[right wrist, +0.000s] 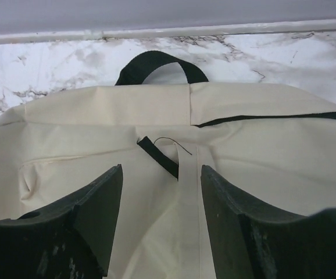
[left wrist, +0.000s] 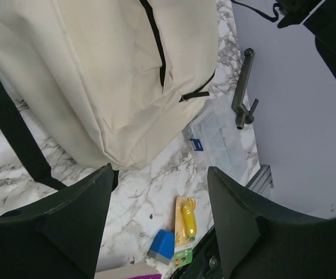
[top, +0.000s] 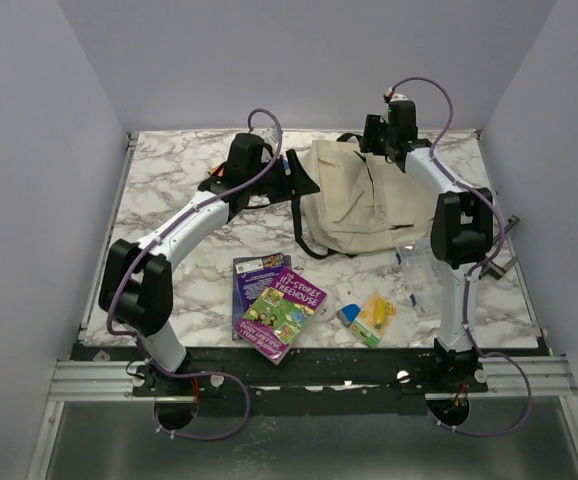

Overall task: Pack the student bag
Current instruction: Unzip the student bag at the center of the board.

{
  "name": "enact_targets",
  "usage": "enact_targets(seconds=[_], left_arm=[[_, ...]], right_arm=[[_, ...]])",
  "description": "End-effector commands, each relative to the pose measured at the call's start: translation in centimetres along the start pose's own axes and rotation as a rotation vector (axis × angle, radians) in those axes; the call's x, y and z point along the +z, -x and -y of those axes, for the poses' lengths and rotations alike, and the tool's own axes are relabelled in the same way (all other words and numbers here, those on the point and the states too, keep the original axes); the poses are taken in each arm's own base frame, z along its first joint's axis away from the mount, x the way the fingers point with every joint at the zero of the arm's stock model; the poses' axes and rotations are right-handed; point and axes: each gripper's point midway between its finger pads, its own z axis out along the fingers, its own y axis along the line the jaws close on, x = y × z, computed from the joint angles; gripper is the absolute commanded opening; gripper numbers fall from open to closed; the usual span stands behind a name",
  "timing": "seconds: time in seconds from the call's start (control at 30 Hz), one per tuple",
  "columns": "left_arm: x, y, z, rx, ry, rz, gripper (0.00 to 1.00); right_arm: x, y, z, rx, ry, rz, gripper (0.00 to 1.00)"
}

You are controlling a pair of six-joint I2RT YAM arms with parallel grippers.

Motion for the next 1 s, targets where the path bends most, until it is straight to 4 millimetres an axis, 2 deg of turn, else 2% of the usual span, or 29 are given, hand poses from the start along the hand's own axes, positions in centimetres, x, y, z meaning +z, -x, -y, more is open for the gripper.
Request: enact_targets(seconds=[0.0,0.07,0.23,0.4,0.5,0.63,0.73,0.87,0.97], left_arm=[[1.4,1.1,1.5,0.022,-0.005,0.008,0.69],[2.6,1.1,1.6,0.021,-0.012,-0.01,0.69],[6.3,0.1,2.9,0.004,-0.072,-0.085,0.62],[9.1,-0.2,2.9,-0.033,-0.078,-0.104,0.59],[10.4,-0.4,2.6,-0.062,-0.074,-0.116,0.57],[12.0,-1.2,1.9,-0.132,-0.073,-0.151,0.55],[13.0,-1.9,1.0,-0.181,-0.059,-0.17,0.55],[13.9,-2.7,-0.3,-0.262,-0.025,-0.188,0.54],[14.5,-2.9,-1.1,-0.293,-0.005,-0.187,0.54]], right_arm=[[1.7,-1.1,-0.6,-0.107,0.081,-0.024,0.6],[2.2,-1.4,-0.8,-0.142,0.105,-0.017,0.61],[3.6,-2.8,-1.1,-0.247,0.123,-0.012,0.61],[5.3,-3.5,-0.5,-0.355,0.023,0.002,0.56],[6.3,-3.3,-0.1,-0.4,-0.053,0.02,0.47],[7.1,-3.6,-0.4,-0.47,-0.107,0.024,0.4],[7.3,-3.4,-0.5,-0.504,-0.167,0.043,0.26],[7.2,-3.2,-0.6,-0.498,-0.197,0.04,0.16],[6.8,-3.1,-0.1,-0.474,-0.227,0.041,0.03]])
